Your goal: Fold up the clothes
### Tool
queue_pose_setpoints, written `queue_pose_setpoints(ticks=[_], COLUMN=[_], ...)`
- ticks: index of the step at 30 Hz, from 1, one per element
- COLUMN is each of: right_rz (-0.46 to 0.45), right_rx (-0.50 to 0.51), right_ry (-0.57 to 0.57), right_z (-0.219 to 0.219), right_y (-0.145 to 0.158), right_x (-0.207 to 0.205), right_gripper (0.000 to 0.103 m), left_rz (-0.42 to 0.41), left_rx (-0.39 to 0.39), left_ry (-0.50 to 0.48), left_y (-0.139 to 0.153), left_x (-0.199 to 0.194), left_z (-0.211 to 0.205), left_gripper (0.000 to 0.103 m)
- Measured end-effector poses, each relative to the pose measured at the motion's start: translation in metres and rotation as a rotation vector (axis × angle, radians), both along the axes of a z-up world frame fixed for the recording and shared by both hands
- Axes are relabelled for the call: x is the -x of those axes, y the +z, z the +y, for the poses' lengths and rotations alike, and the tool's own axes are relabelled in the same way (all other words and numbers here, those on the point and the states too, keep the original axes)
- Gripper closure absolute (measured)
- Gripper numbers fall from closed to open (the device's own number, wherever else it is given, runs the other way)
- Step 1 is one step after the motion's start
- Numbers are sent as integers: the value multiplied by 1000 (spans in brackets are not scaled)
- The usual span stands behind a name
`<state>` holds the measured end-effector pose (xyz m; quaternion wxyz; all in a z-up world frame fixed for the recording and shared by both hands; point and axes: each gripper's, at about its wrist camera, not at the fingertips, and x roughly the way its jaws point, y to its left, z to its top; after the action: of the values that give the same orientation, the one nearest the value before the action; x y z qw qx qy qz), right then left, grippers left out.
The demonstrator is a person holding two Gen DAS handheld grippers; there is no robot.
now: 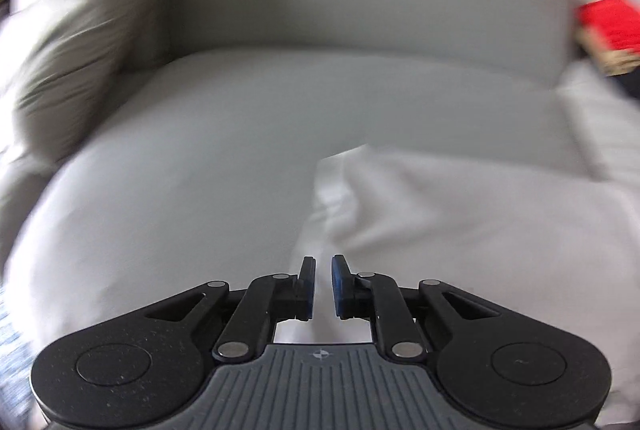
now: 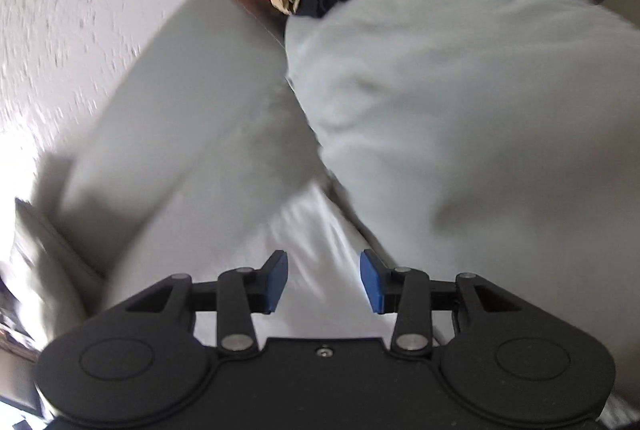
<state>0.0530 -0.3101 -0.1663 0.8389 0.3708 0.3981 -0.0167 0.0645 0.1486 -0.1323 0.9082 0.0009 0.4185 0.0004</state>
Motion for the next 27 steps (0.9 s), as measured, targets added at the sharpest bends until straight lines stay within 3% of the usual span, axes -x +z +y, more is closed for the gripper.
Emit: queue_pose_setpoints(ticks=[2,5,9,12,16,18,22,27], right_rz=[-3,32,107,122,34,22,49,103], right_rx=[-20,-42,-28,-44,-231,-277,-215,-151], right_ry=[-9,8,64,133,214,189,143,182], right_z=[-3,-4,0,4,3,0,0,11], right_y=[-5,-20,-41,-50,-58,-64,-68,-67], right_x=[-23,-53,-86,-99,-105,-105,-105,-110], right_gripper=[64,64,66,66,65,64,64,64], left_rz=[2,78,162,143,178,181,171,174], left_rx=[58,101,81,63,170,188,151,157], left_ry=[-103,-213,-325,-347,-299,-289,-304,-299], left_y=[-2,-19,-43,-45,-51,-48,-47,-51], left_x=[-6,-14,-11,-6,-20,-22,-18,-23], left_z=[-27,-74,-117,-125,-100,-92,-97,-99], left_gripper=[89,89,89,89,88,88,88,88])
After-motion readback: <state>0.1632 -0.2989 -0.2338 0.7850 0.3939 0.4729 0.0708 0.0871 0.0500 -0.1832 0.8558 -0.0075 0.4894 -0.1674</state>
